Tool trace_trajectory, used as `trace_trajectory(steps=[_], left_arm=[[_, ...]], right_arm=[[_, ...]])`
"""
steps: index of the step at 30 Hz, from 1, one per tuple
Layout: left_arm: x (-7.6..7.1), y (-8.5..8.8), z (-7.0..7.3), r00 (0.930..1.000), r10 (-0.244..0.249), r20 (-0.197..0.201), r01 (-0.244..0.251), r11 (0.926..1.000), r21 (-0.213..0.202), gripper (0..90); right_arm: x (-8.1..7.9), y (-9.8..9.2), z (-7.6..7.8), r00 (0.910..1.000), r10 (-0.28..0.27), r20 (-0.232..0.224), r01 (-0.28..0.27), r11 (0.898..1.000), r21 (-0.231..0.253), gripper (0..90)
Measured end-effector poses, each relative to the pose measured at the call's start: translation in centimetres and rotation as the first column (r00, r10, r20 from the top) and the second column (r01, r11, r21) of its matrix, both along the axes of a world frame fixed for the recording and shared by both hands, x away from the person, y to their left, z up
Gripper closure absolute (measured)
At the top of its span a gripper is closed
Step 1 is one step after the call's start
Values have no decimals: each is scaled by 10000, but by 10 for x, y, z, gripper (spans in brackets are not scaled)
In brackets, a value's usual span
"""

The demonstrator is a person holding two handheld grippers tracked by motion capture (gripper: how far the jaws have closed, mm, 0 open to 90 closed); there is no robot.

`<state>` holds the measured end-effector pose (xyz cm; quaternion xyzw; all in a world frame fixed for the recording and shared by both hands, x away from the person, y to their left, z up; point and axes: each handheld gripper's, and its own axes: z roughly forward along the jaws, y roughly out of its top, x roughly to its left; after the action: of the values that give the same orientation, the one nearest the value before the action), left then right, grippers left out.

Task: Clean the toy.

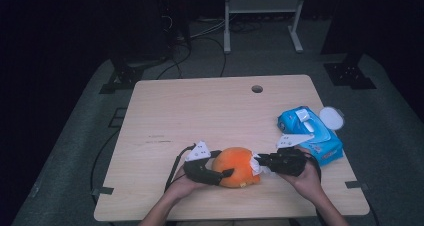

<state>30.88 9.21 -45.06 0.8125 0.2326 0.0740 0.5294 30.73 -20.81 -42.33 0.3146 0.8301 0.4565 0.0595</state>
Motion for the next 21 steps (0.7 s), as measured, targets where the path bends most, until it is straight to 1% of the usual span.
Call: trace_trajectory(steps=[3,5,6,7,8,10,12,13,15,17,19,20,21], left_arm=[[0,0,0,9999,170,-3,-170,9999,-16,216],[0,0,0,9998,181,-12,-181,9998,-55,217],[-1,0,0,9999,157,-13,-158,9999,-27,217],[-1,-1,0,9999,128,-16,-128,9999,-40,216],[-1,-1,0,9999,101,-9,-101,9999,-42,216],[-2,-1,0,10000,69,37,-68,10000,-66,216],[-3,-3,0,9999,10,165,-10,10000,-11,216],[-4,-3,0,9998,22,197,-21,10000,-5,216],[-3,-3,0,9998,15,201,-15,10000,3,216],[-2,-2,-1,9999,15,160,-15,10000,-7,214],[-1,-1,-2,10000,34,77,-33,9999,-117,210],[0,0,-2,10000,24,65,-23,9999,-118,206],[0,0,-2,10000,21,68,-20,9999,-137,203]], right_arm=[[-6,4,5,9997,127,207,-127,9999,-5,803],[-11,9,10,9983,454,367,-461,9988,191,801],[-13,11,12,9976,561,411,-570,9982,197,801],[-13,13,12,9972,574,472,-578,9983,83,800],[-12,13,12,9974,563,447,-566,9984,60,800],[-8,9,8,9987,457,225,-461,9988,165,799],[-3,4,4,9998,136,129,-135,9999,-74,799],[-1,1,1,10000,-3,22,3,9999,-111,799],[0,-2,-1,9998,-64,-197,65,10000,42,801],[-3,0,2,10000,-9,-71,9,10000,57,802],[-9,4,8,9994,315,115,-317,9993,178,802],[-11,6,10,9987,473,208,-476,9987,187,802],[-13,9,11,9983,505,289,-508,9987,104,802]])
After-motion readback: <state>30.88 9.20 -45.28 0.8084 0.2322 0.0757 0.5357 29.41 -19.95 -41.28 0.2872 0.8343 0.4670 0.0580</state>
